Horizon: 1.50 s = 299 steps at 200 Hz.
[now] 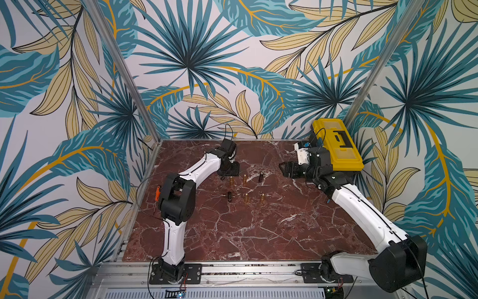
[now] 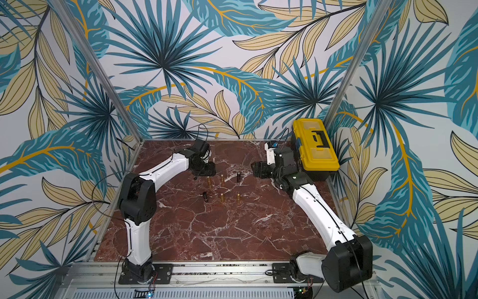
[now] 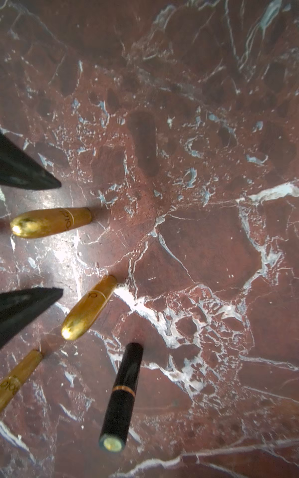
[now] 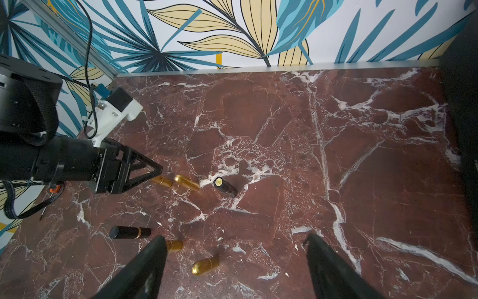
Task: Open the lipstick cap
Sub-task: Pick up the lipstick at the center of the board.
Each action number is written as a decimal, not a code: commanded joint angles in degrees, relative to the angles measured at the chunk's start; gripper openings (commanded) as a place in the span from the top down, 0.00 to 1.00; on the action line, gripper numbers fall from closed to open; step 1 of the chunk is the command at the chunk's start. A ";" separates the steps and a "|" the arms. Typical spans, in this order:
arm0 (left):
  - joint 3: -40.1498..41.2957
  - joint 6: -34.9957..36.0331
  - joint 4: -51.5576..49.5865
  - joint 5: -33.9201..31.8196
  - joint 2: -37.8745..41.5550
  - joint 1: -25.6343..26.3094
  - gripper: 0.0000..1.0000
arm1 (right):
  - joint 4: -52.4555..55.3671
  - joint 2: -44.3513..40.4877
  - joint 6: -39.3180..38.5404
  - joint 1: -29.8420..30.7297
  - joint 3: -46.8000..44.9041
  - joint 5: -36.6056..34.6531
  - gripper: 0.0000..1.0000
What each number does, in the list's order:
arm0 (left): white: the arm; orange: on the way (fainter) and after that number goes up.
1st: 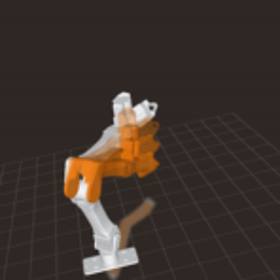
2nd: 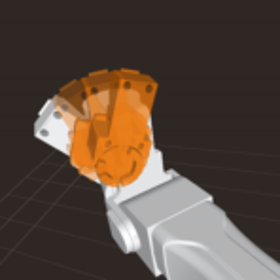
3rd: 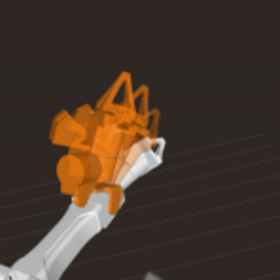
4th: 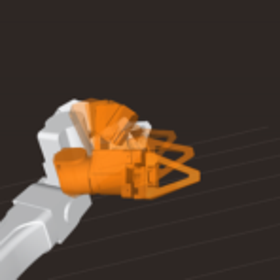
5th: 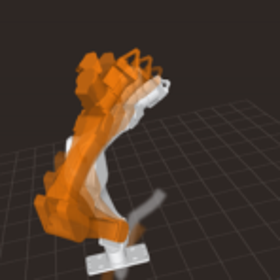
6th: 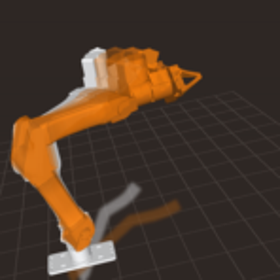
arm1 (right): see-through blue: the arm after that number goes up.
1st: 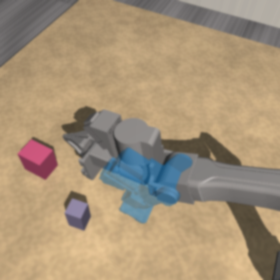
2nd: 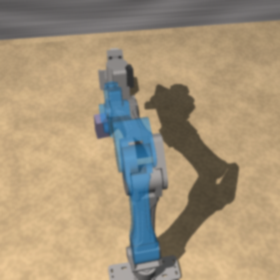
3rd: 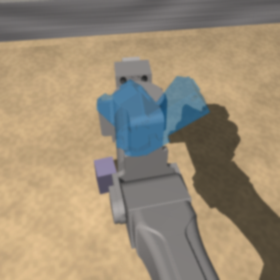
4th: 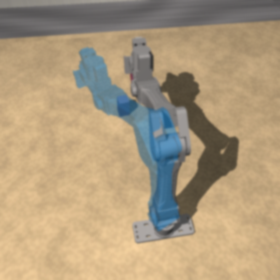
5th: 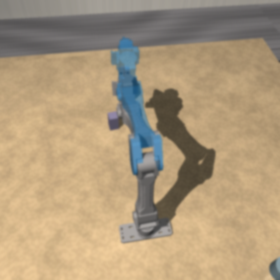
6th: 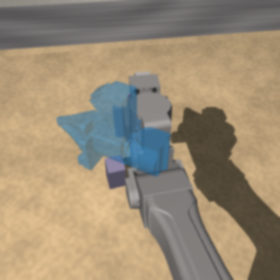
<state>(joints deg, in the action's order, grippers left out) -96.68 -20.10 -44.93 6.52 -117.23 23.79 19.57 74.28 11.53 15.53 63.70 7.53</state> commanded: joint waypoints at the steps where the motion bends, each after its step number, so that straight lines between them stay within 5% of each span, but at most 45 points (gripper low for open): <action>1: -1.75 0.05 -0.86 -0.65 -1.89 -0.07 0.44 | 0.20 -0.11 -0.89 0.39 -1.54 -0.15 0.16; 221: -0.40 1.11 -2.67 -1.96 -1.97 0.89 0.71 | -0.94 1.47 -0.81 0.55 -2.18 1.60 0.26; 299: 0.66 1.27 -3.54 -2.42 0.12 0.94 0.92 | -1.00 1.48 -0.99 0.71 -2.00 3.03 0.27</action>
<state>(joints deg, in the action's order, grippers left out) -96.68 -19.09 -46.72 4.73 -119.96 24.47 19.33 75.24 11.51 15.86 62.74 9.04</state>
